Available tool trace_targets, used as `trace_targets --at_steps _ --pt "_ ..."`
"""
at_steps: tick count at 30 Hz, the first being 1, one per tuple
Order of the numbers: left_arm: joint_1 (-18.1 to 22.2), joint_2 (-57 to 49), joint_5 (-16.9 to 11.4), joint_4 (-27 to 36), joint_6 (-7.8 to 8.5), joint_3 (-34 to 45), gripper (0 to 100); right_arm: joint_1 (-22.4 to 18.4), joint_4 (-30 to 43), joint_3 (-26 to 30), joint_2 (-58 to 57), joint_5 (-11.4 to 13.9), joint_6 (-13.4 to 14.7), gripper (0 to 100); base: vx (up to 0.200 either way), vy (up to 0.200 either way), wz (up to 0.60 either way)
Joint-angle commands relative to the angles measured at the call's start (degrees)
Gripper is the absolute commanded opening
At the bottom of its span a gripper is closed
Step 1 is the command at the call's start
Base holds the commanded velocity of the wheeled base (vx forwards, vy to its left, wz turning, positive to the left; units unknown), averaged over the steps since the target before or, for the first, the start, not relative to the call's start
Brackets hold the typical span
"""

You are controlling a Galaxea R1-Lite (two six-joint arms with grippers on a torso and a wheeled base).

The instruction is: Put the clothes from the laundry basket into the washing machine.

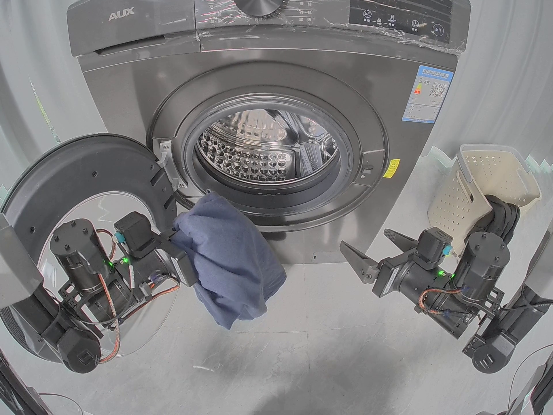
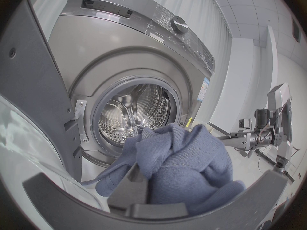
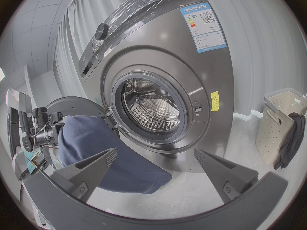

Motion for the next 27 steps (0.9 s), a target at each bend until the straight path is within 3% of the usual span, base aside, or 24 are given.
trace_targets --at_steps 1,3,21,27 --pt "-0.2 1.9 -0.1 -0.1 0.8 0.0 0 0.1 0.0 -0.3 1.3 0.0 0.0 100 0.0 0.0 0.0" --pt "0.0 2.0 -0.3 -0.1 0.62 -0.4 0 0.2 0.0 -0.4 1.3 0.0 0.0 100 0.0 0.0 0.0" --pt "-0.9 3.8 -0.3 -0.1 0.98 -1.8 0 1.1 0.0 0.3 1.1 0.0 0.3 100 0.2 0.0 0.0" --pt "-2.0 3.8 0.0 -0.1 0.98 -1.2 0 1.5 0.0 0.3 1.1 0.0 0.4 100 0.0 0.0 0.0"
